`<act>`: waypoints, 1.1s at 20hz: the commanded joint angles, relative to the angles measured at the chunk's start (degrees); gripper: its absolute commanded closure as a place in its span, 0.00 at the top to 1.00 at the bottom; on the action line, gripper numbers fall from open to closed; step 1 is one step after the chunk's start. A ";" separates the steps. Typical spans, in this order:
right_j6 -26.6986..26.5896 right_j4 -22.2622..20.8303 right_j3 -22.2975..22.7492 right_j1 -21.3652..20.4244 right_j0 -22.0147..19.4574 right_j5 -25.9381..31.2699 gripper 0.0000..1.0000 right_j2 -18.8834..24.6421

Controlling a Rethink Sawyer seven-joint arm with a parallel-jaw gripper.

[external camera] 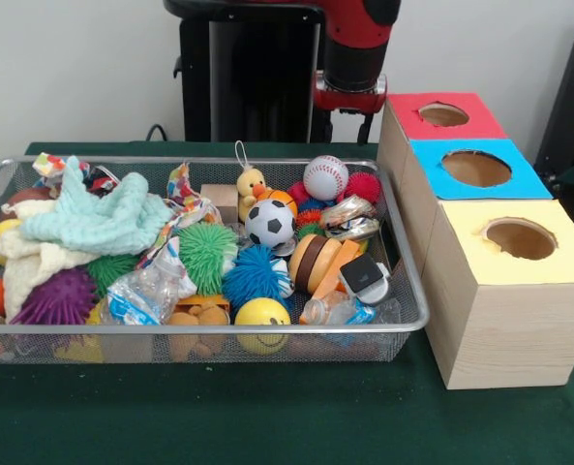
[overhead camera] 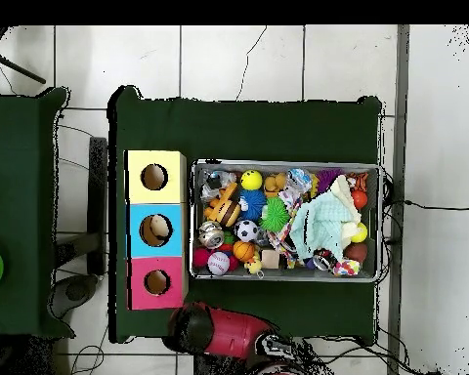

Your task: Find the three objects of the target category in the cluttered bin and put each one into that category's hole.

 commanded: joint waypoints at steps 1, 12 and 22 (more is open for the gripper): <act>5.78 1.97 -13.02 -2.75 -0.77 11.22 1.00 -0.76; -3.07 -6.95 -17.78 -8.55 -4.47 24.54 1.00 0.43; -4.01 -12.17 -21.79 -6.81 -8.69 27.40 1.00 4.58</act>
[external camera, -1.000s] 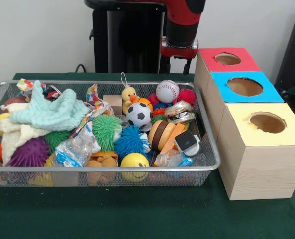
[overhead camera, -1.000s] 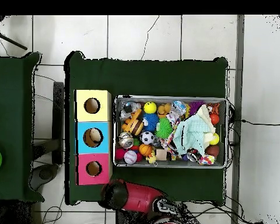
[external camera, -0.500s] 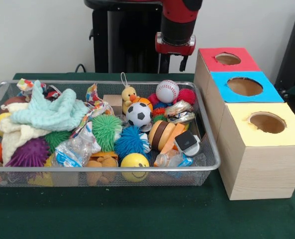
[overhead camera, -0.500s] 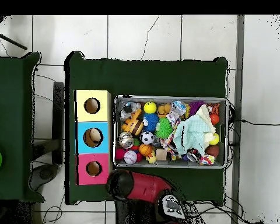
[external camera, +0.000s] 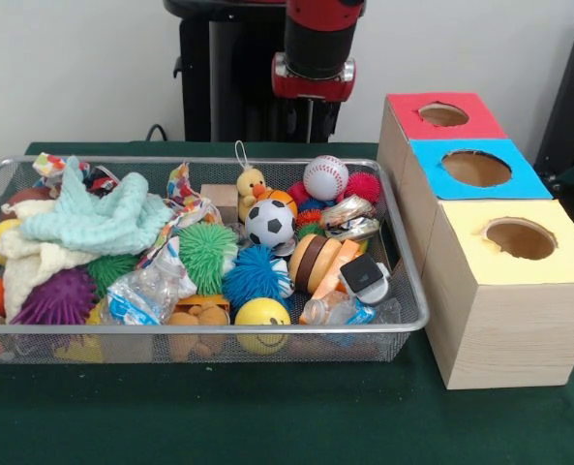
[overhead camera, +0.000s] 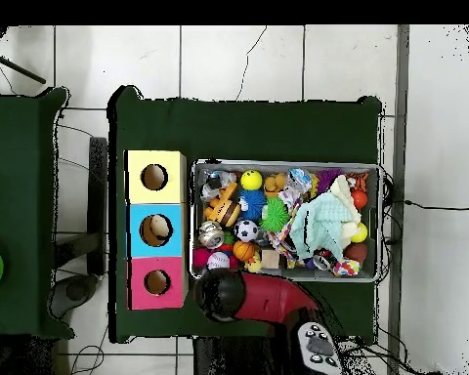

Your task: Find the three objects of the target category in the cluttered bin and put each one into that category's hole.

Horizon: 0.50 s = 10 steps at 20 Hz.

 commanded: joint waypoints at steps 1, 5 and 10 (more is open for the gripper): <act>-3.91 -4.59 -10.26 1.43 -3.47 5.28 1.00 5.90; -5.20 -6.67 -12.02 2.27 -4.78 5.13 1.00 6.95; -7.67 -9.61 -15.64 3.45 -6.93 6.25 1.00 8.61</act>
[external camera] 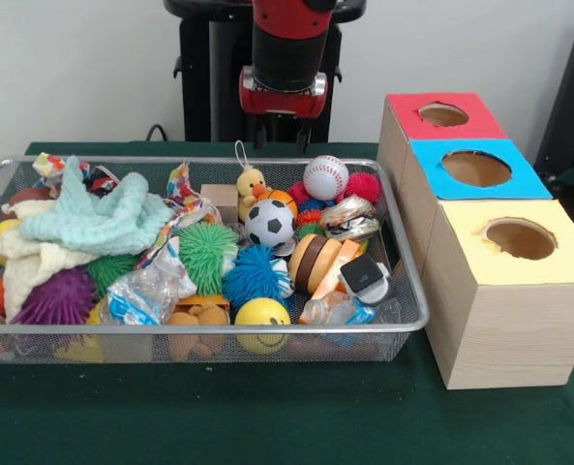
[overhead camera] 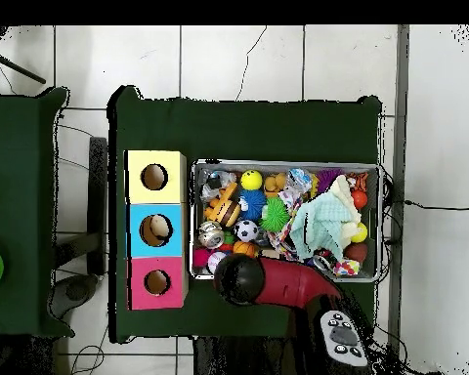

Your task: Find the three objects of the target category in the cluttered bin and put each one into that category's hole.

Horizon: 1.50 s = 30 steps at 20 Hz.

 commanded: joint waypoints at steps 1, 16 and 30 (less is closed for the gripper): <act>-7.76 -5.68 -11.20 3.11 -3.40 6.68 1.00 7.61; -6.26 -7.39 -23.02 8.22 -1.88 14.72 1.00 9.27; -13.73 -10.32 -26.36 6.03 -10.60 23.53 1.00 12.17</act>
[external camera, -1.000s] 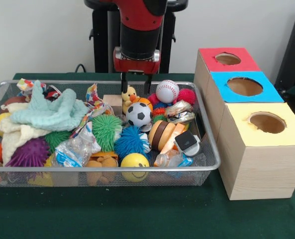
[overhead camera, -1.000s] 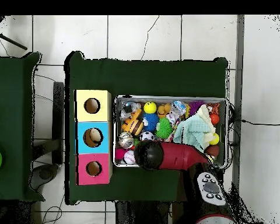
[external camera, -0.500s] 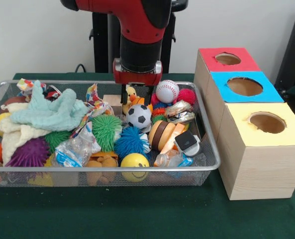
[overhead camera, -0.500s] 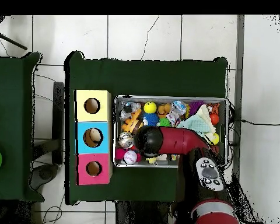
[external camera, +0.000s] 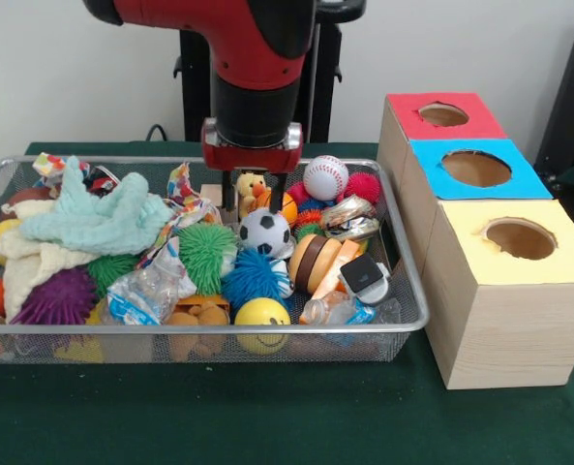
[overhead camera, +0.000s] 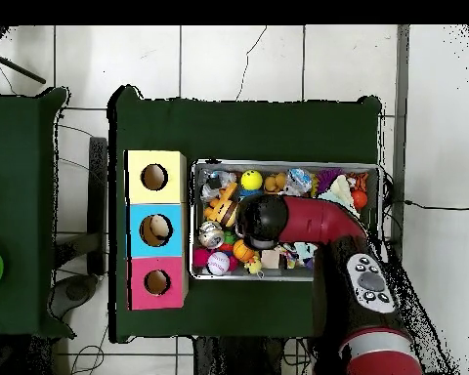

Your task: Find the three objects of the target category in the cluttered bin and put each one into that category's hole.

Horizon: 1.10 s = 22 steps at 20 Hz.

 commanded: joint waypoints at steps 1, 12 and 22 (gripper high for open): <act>-14.03 -5.49 -7.47 0.91 -5.28 10.74 1.00 5.10; -17.40 -9.27 -12.91 3.38 -9.47 13.88 1.00 9.09; -11.04 -10.61 -9.91 6.90 -8.92 7.41 1.00 11.78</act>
